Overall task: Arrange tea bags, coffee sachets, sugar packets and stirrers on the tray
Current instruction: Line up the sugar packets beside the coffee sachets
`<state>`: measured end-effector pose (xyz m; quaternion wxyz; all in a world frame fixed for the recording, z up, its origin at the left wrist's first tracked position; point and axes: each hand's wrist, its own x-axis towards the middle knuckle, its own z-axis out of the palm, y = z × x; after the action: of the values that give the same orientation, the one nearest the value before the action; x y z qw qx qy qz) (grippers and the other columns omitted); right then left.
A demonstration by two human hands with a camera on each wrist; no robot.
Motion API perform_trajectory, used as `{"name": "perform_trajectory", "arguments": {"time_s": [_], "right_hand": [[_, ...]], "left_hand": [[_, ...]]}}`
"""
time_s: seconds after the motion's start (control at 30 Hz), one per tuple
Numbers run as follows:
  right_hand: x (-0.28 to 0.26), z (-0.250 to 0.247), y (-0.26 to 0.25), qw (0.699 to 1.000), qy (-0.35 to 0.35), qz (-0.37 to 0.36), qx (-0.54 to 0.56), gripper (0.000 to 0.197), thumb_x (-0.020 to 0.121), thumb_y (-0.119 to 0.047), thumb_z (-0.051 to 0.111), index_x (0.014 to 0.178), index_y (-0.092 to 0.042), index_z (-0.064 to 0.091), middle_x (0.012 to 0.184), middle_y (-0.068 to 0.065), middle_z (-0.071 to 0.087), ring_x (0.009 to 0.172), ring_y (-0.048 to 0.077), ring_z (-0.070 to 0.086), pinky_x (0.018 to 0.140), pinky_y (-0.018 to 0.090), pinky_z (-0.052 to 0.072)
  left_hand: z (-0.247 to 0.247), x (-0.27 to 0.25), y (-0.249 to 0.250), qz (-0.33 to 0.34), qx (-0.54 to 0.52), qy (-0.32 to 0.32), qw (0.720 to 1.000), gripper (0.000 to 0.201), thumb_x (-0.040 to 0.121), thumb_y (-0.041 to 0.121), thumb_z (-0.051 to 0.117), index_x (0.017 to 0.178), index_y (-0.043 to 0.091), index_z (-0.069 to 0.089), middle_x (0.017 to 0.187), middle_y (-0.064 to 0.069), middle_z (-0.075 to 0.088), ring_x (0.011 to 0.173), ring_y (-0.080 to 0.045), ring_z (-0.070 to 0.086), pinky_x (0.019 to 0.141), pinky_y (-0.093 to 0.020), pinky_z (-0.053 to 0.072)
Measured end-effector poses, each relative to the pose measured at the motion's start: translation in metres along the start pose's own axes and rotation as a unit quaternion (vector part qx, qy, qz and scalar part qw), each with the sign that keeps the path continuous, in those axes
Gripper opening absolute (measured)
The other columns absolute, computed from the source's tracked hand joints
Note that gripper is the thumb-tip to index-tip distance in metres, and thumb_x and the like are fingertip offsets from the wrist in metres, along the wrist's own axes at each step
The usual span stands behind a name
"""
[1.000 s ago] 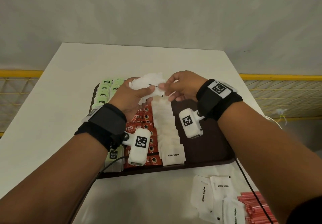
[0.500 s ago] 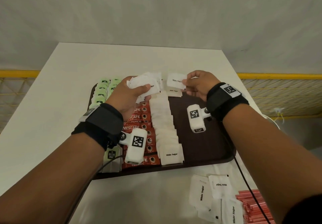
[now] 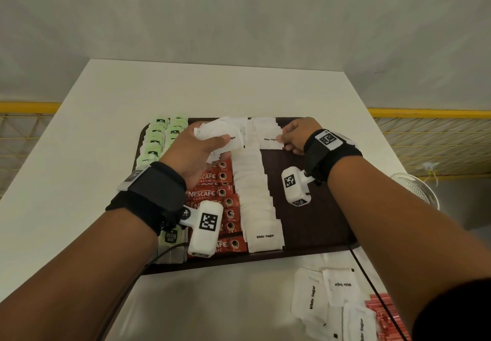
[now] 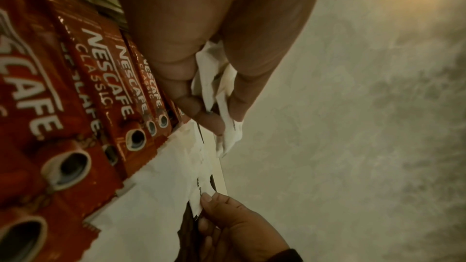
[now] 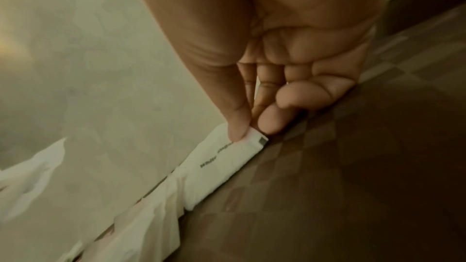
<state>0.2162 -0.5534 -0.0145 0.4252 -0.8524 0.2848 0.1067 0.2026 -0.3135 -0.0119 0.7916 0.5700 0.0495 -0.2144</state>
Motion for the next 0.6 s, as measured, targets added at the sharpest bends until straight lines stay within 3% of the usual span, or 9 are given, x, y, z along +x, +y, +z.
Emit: {"name": "perform_trajectory", "arguments": {"time_s": [0.13,0.23,0.27,0.33,0.4,0.47,0.53,0.6], "right_hand": [[0.001,0.001,-0.006,0.999,-0.013,-0.001,-0.047,0.024,0.088,-0.016,0.07,0.071,-0.017,0.053,0.072,0.006,0.059,0.076,0.021,0.055,0.071,0.032,0.05],[0.0,0.0,-0.007,0.994,0.032,-0.051,-0.091,0.02,0.085,-0.024,0.073,0.074,-0.019,0.057,0.089,0.008,0.066,0.084,0.023,0.06,0.089,0.036,0.053],[-0.001,0.0,-0.008,0.991,0.054,-0.08,-0.089,0.018,0.084,-0.028,0.073,0.078,-0.017,0.06,0.092,0.008,0.068,0.084,0.023,0.063,0.088,0.037,0.054],[-0.012,0.002,-0.012,0.989,0.048,-0.135,-0.039,0.023,0.087,-0.035,0.069,0.086,-0.013,0.063,0.089,0.005,0.07,0.074,0.019,0.063,0.074,0.034,0.055],[-0.028,0.008,-0.02,0.987,-0.022,-0.158,0.017,0.032,0.09,-0.042,0.064,0.093,-0.01,0.064,0.084,0.002,0.07,0.068,0.015,0.063,0.061,0.028,0.05],[-0.039,0.014,-0.026,0.984,-0.087,-0.149,0.047,0.039,0.088,-0.047,0.063,0.098,-0.01,0.063,0.087,0.004,0.071,0.071,0.014,0.065,0.06,0.027,0.05],[-0.043,0.019,-0.028,0.982,-0.111,-0.128,0.083,0.037,0.088,-0.043,0.065,0.101,-0.008,0.059,0.09,0.007,0.069,0.071,0.016,0.067,0.062,0.028,0.053],[-0.044,0.021,-0.026,0.972,-0.126,-0.112,0.165,0.021,0.09,-0.026,0.068,0.095,-0.01,0.055,0.092,0.011,0.066,0.066,0.017,0.068,0.063,0.028,0.053]], "left_hand": [[0.001,-0.004,0.001,-0.004,0.012,-0.014,1.0,0.031,0.088,-0.001,0.066,0.115,0.013,0.06,0.116,-0.01,0.066,0.102,-0.026,0.067,0.067,-0.029,0.061],[0.003,-0.006,0.004,-0.016,0.0,-0.015,1.0,0.025,0.09,-0.002,0.064,0.11,0.013,0.061,0.112,-0.01,0.065,0.098,-0.025,0.067,0.068,-0.028,0.061],[0.004,-0.006,0.005,-0.023,-0.008,-0.012,1.0,0.024,0.091,-0.002,0.062,0.111,0.012,0.06,0.112,-0.012,0.065,0.096,-0.026,0.066,0.066,-0.028,0.06],[0.006,-0.006,0.007,-0.031,-0.024,-0.007,0.999,0.025,0.091,-0.001,0.059,0.114,0.009,0.058,0.116,-0.014,0.063,0.096,-0.027,0.065,0.065,-0.028,0.059],[0.01,-0.006,0.007,-0.024,-0.022,0.0,0.999,0.025,0.091,-0.002,0.059,0.113,0.01,0.058,0.118,-0.015,0.063,0.092,-0.026,0.066,0.062,-0.028,0.059],[0.013,-0.006,0.007,-0.011,-0.017,0.01,1.0,0.024,0.091,-0.004,0.06,0.108,0.013,0.058,0.114,-0.012,0.063,0.087,-0.023,0.067,0.058,-0.026,0.057],[0.015,-0.007,0.008,-0.005,-0.025,0.013,1.0,0.023,0.09,-0.004,0.06,0.103,0.015,0.057,0.108,-0.009,0.063,0.084,-0.021,0.067,0.061,-0.027,0.058],[0.016,-0.008,0.008,-0.004,-0.033,0.016,0.999,0.022,0.09,-0.005,0.059,0.099,0.016,0.058,0.105,-0.008,0.063,0.085,-0.021,0.066,0.065,-0.027,0.058]]}}
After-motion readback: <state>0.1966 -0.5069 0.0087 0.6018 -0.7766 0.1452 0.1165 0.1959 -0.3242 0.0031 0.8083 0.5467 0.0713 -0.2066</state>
